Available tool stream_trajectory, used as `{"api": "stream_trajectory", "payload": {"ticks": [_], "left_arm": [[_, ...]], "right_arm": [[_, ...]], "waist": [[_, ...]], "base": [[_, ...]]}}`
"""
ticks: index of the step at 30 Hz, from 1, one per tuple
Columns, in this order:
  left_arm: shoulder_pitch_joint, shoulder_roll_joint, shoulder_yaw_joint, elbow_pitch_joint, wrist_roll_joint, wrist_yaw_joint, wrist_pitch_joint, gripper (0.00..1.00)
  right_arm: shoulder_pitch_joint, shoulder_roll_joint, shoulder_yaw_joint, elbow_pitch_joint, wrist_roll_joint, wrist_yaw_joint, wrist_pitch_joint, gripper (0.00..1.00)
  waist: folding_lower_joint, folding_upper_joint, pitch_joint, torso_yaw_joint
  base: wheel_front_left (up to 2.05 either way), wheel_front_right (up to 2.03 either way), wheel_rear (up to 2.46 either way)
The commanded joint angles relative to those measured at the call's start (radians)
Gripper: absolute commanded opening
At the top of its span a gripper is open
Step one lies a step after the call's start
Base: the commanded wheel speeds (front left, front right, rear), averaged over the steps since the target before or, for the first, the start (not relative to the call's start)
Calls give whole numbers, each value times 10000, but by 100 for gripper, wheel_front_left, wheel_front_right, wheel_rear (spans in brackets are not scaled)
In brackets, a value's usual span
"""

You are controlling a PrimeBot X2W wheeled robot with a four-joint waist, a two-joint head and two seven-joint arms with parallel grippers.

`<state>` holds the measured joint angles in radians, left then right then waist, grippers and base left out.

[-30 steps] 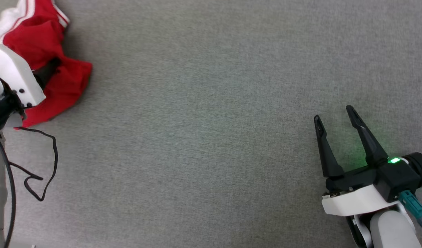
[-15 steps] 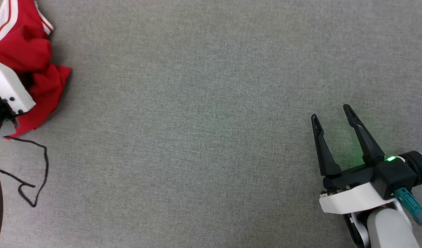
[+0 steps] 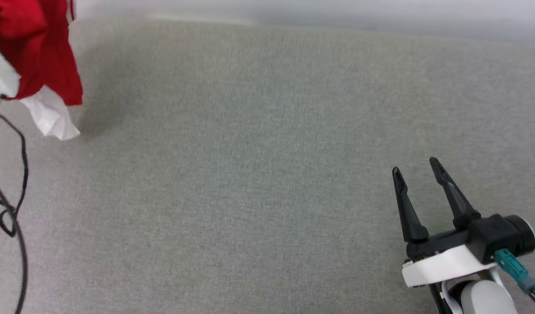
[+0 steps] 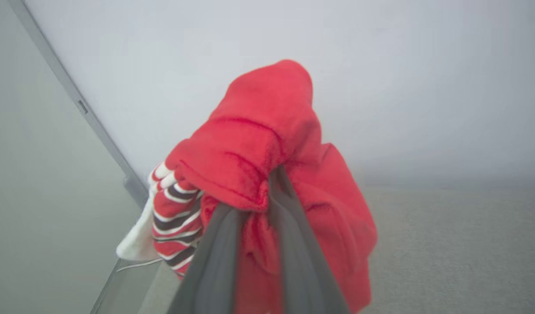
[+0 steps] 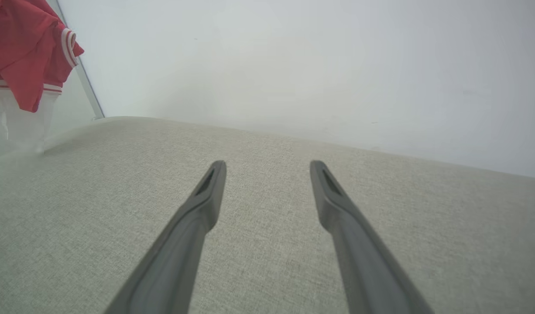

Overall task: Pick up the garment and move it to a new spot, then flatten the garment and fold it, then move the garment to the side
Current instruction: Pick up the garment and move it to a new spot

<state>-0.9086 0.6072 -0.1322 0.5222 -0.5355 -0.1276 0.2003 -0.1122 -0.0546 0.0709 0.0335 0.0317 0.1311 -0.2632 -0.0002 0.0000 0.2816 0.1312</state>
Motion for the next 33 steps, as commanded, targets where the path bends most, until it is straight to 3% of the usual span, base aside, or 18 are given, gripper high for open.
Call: {"api": "stream_trajectory", "payload": {"ticks": [1, 9, 13, 17, 26, 31, 32, 33], "left_arm": [[-88, -63, -149, -233, 165, 74, -8, 0], [475, -636, -1521, -2355, 795, 214, 1118, 0], [1147, -1274, -2386, -2896, 819, 222, 1679, 0], [1763, -1800, -3406, -2785, 966, 146, 1877, 0], [2957, -3968, -5708, -1635, 1367, 58, 1330, 0], [3400, -4896, -6757, -631, 1613, 37, 1030, 0], [3467, -5015, -6905, -411, 1586, 32, 960, 9], [3506, -5116, -7021, -218, 1582, 27, 894, 67]], "right_arm": [[137, 44, -15, 55, 96, -7, -24, 100], [377, 56, -214, 125, 504, -7, -24, 100], [446, 58, -409, 137, 631, -7, -24, 100], [338, 54, -600, 254, 551, -7, -24, 100], [309, 55, -893, 384, 801, -7, -24, 100], [215, 56, -787, 449, 916, -7, -24, 100], [197, 54, -795, 463, 948, -7, -24, 100], [182, 57, -779, 471, 982, -7, -24, 100]], "waist": [[2, 0, -618, -260], [2, 0, -1359, -1063], [2, 0, -1497, -1577], [2, 0, -1496, -2177], [2, 0, -1274, -3329], [2, 0, -1093, -3700], [2, 0, -1062, -3724], [2, 0, -1035, -3733]], "base": [[0, 0, 0], [0, 0, 0], [0, 0, 0], [0, 0, 0], [0, 0, 0], [0, 0, 0], [0, 0, 0], [0, 0, 0]]}}
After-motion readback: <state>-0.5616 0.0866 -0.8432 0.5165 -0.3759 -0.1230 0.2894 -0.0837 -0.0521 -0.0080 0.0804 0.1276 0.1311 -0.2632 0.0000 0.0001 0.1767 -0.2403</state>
